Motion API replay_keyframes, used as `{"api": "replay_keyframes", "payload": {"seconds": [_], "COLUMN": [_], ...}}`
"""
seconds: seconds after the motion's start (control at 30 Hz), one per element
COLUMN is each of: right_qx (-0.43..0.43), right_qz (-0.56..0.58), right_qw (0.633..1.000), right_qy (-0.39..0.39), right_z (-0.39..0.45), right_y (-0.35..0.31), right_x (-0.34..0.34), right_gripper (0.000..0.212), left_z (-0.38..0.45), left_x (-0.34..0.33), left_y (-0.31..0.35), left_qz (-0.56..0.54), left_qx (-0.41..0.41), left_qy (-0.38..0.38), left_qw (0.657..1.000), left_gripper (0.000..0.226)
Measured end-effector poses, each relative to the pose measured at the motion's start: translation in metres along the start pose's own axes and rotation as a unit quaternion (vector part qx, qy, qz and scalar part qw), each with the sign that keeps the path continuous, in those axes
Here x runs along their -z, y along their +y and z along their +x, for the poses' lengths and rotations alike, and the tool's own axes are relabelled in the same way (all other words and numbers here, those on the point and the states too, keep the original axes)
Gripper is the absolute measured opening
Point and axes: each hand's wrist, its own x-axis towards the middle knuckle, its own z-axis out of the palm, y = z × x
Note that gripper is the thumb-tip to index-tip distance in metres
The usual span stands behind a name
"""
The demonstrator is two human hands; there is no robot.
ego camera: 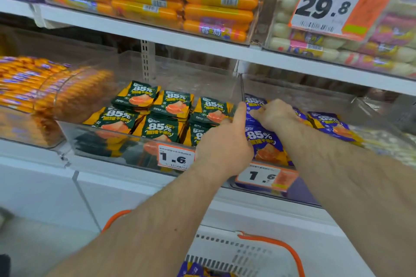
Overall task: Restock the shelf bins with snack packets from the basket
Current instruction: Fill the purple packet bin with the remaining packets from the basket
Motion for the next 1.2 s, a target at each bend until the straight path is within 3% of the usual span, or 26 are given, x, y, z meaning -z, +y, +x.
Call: {"api": "replay_keyframes", "payload": {"seconds": [0.13, 0.3, 0.4, 0.5, 0.6, 0.7, 0.8, 0.87, 0.93, 1.03, 1.1, 1.2], "right_qx": [0.016, 0.074, 0.176, 0.3, 0.286, 0.166, 0.012, -0.056, -0.095, -0.169, -0.236, -0.273], "right_qz": [0.023, 0.166, 0.236, 0.272, 0.314, 0.344, 0.31, 0.261, 0.206, 0.161, 0.164, 0.137], "right_qw": [0.999, 0.971, 0.907, 0.818, 0.804, 0.871, 0.946, 0.963, 0.961, 0.92, 0.887, 0.87], "right_qy": [0.017, 0.157, 0.301, 0.407, 0.415, 0.31, 0.096, -0.03, -0.161, -0.316, -0.362, -0.387], "right_z": [-0.015, -0.066, -0.106, -0.153, -0.19, -0.222, -0.256, -0.276, -0.297, -0.324, -0.336, -0.344], "right_y": [0.005, 0.01, 0.012, 0.013, 0.025, 0.048, 0.074, 0.093, 0.114, 0.144, 0.157, 0.173], "right_x": [0.012, 0.032, 0.035, 0.026, -0.009, -0.072, -0.133, -0.169, -0.202, -0.229, -0.241, -0.271], "right_gripper": [0.054, 0.023, 0.017, 0.016, 0.016, 0.02, 0.018, 0.02, 0.028, 0.019, 0.023, 0.036], "left_z": [0.0, 0.0, -0.008, -0.038, -0.086, -0.137, -0.18, -0.201, -0.216, -0.228, -0.231, -0.232], "left_x": [0.003, 0.005, 0.013, 0.02, 0.008, -0.029, -0.062, -0.076, -0.086, -0.096, -0.101, -0.108], "left_y": [0.0, 0.0, 0.004, 0.008, 0.0, -0.026, -0.052, -0.063, -0.073, -0.083, -0.089, -0.095], "left_qz": [-0.016, -0.05, -0.089, -0.073, -0.1, -0.126, -0.151, -0.17, -0.178, -0.201, -0.203, -0.189], "left_qx": [-0.001, 0.003, -0.023, -0.157, -0.198, -0.131, -0.016, 0.055, 0.102, 0.148, 0.172, 0.199], "left_qy": [-0.003, -0.005, 0.053, 0.185, 0.195, 0.099, -0.022, -0.086, -0.121, -0.153, -0.161, -0.165], "left_qw": [1.0, 0.999, 0.994, 0.967, 0.956, 0.978, 0.988, 0.98, 0.971, 0.956, 0.95, 0.947], "left_gripper": [0.079, 0.075, 0.07, 0.051, 0.045, 0.045, 0.04, 0.039, 0.037, 0.036, 0.034, 0.03]}}
